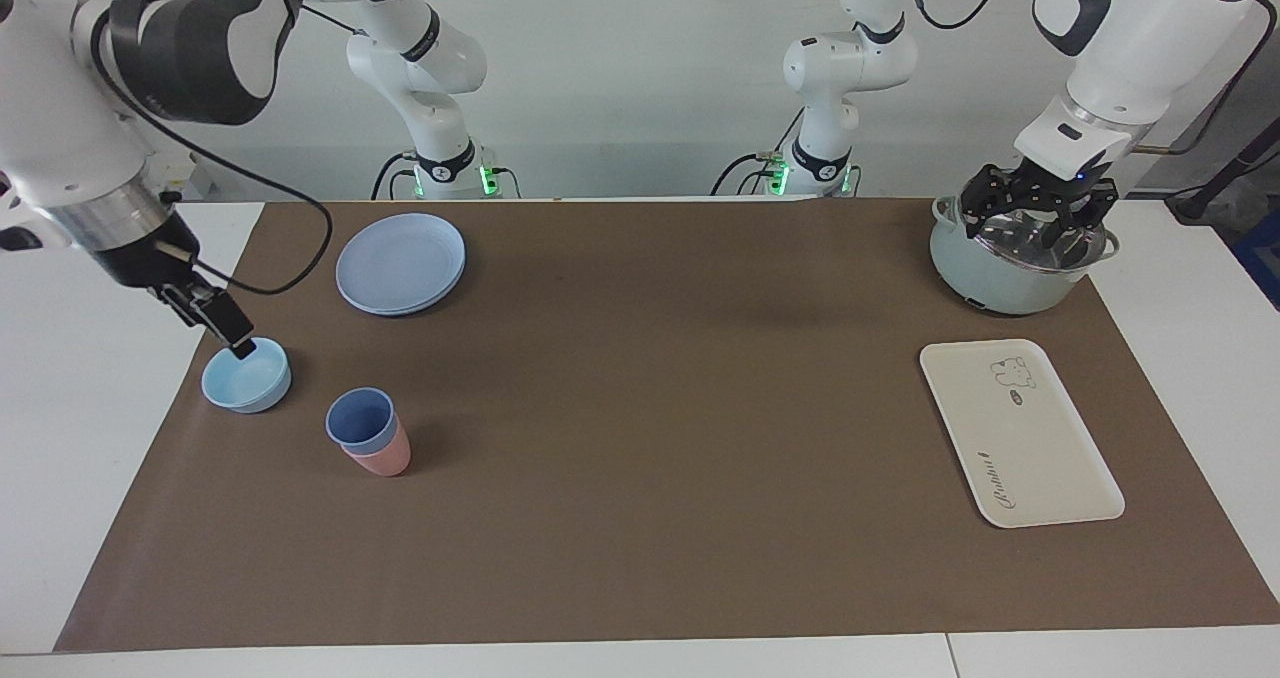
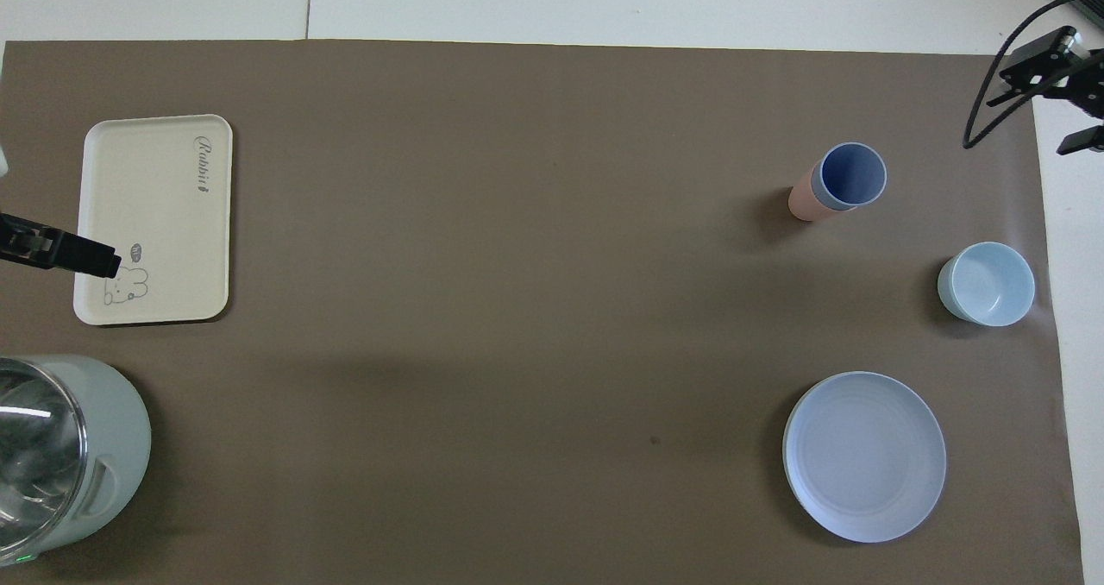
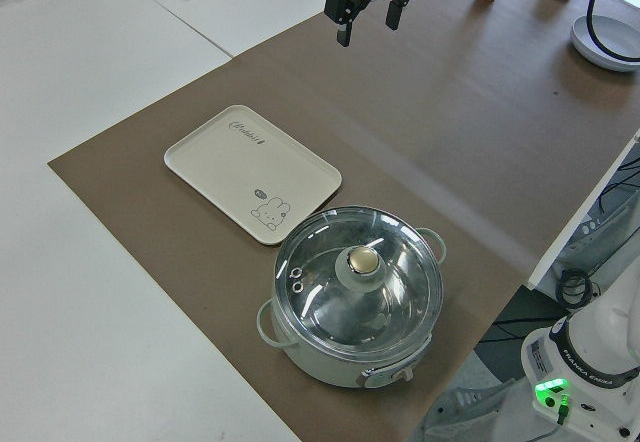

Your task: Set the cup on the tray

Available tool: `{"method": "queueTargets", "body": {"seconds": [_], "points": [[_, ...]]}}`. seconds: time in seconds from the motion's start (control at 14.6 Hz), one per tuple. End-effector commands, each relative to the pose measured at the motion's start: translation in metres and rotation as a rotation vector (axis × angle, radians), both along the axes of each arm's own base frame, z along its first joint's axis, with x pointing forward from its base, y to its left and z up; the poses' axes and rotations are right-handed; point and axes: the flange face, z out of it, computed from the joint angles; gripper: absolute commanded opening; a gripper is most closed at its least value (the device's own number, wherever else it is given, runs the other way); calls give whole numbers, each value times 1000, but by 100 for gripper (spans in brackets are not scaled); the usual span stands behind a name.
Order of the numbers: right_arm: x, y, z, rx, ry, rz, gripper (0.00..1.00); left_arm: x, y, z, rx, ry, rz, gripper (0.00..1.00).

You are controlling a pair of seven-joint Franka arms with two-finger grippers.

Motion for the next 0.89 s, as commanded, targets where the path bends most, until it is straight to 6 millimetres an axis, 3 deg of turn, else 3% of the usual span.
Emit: {"method": "queueTargets", "body": {"seconds": [0.0, 0.27, 0.41, 0.55, 0.82], "points": [[36, -22, -32, 121, -39, -139, 92, -3, 3, 4, 18, -3, -3, 100], [55, -38, -79, 239, -38, -260, 92, -3, 3, 4, 18, -3, -3, 100], [61, -44, -113, 282, 10, -344, 92, -3, 3, 4, 18, -3, -3, 100], [64, -62, -154, 343, 59, -386, 93, -3, 3, 4, 18, -3, -3, 100], [62, -61, -209, 427, 149, -497, 94, -3, 3, 4, 18, -3, -3, 100]]}}
